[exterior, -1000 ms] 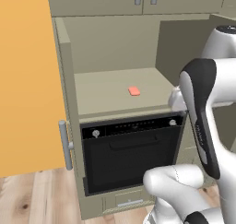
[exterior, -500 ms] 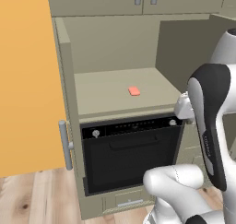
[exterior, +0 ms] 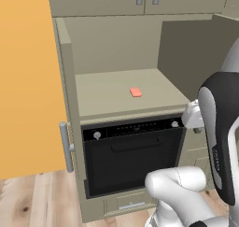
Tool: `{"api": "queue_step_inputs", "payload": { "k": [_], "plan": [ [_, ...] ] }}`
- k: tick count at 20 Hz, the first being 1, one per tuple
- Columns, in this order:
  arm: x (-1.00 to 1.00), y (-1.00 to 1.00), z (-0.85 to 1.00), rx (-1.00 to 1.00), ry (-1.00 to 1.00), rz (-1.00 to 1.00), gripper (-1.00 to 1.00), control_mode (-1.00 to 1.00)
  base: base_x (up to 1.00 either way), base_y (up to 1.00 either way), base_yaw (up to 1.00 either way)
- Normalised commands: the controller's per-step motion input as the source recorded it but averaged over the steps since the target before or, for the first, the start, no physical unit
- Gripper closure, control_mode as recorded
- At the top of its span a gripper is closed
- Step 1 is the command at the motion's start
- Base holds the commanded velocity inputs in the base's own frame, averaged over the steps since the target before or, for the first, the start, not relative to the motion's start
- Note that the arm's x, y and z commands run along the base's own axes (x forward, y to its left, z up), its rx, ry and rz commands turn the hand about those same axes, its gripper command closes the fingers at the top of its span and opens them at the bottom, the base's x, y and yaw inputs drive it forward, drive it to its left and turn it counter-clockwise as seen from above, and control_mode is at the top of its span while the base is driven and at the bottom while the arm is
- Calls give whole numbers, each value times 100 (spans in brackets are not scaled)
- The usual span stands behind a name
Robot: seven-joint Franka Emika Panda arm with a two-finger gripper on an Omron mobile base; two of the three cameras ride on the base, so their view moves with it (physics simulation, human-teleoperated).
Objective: Pick up the bar soap and sponge from the sink, and place them back in the cabinet, and close the cabinet doors.
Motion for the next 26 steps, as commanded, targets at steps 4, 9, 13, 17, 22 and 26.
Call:
{"api": "queue_step_inputs", "payload": {
  "k": [4, 9, 13, 17, 22, 26],
  "plan": [
    [0, 0, 0, 0, 0, 0, -100, -100, 0, 0, 0],
    [0, 0, 0, 0, 0, 0, -100, -100, 0, 0, 0],
    [0, 0, 0, 0, 0, 0, -100, 100, -12, 0, 0],
    [0, 0, 0, 0, 0, 0, -100, 100, -55, 0, 0],
    [0, 0, 0, 0, 0, 0, -100, 100, -84, -2, 0],
    [0, 0, 0, 0, 0, 0, -100, 100, -92, -10, -4]
  ]
}}
